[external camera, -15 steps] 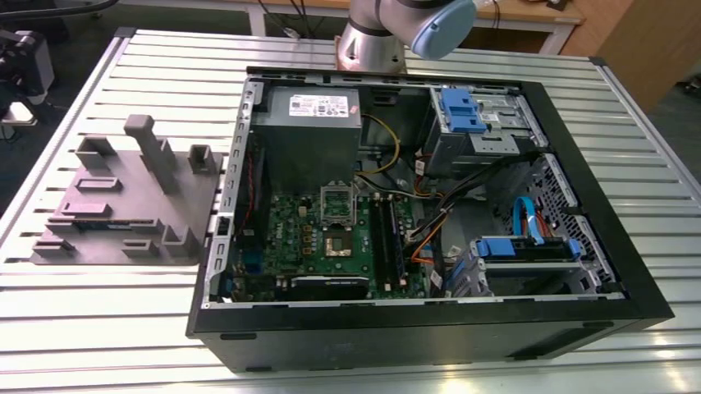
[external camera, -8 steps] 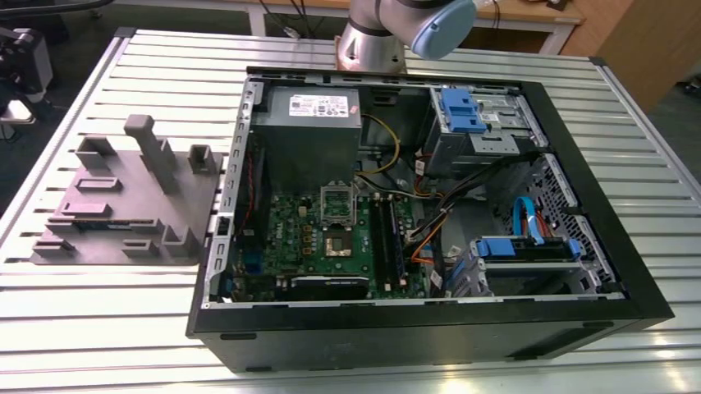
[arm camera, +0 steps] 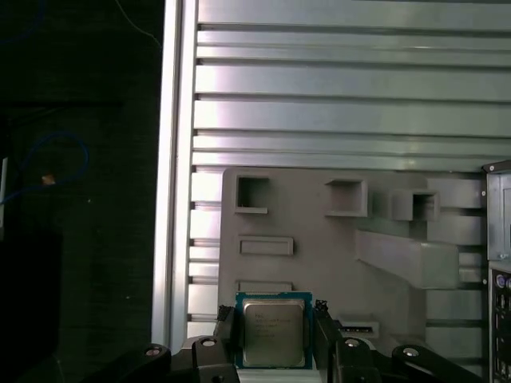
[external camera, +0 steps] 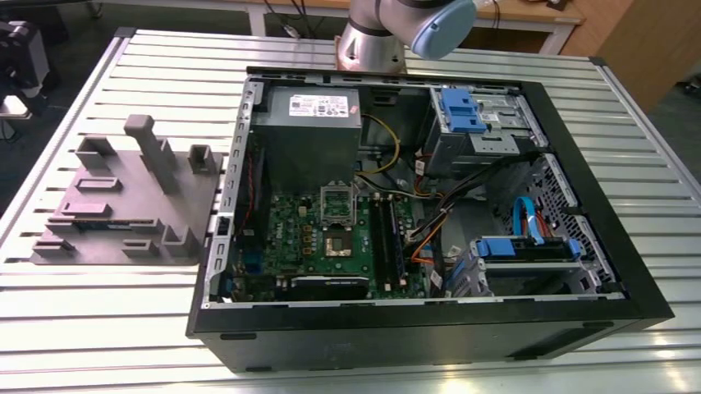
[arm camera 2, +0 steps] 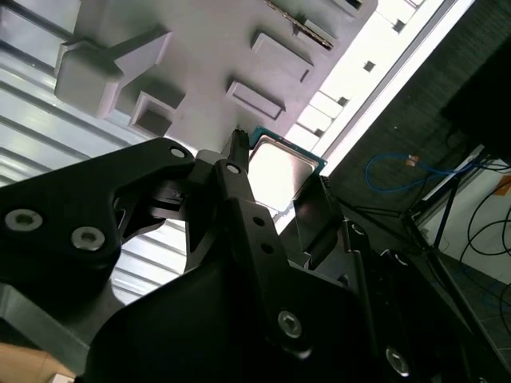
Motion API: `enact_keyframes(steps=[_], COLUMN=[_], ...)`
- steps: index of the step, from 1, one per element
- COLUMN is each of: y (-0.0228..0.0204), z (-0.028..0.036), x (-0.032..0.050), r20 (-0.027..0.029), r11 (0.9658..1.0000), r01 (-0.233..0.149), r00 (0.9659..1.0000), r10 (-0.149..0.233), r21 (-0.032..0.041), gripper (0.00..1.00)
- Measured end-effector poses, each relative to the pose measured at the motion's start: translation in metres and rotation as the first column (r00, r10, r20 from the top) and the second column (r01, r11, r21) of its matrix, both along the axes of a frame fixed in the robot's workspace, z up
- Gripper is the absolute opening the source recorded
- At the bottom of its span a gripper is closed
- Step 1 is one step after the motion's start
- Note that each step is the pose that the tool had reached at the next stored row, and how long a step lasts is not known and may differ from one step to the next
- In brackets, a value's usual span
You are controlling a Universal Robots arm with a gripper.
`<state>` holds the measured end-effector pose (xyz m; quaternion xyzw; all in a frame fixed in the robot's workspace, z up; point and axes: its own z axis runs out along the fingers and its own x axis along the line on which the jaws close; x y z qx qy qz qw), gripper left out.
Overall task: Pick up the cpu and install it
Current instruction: 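Pick up the cpu and move it towards the insertion slot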
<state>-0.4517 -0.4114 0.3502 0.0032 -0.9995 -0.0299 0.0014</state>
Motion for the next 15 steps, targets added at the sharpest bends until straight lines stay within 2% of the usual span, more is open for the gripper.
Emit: enact_keyframes(steps=[3, 15], y=[0.0, 0.0], z=[0.0054, 0.0146], x=[0.0, 0.0], r20=[-0.0001, -0.0001], r11=[1.0, 1.0], r01=[0.0, 0.0], r00=[1.0, 1.0], r10=[0.0, 0.0], r21=[-0.0001, 0.0], gripper=[0.47, 0.47])
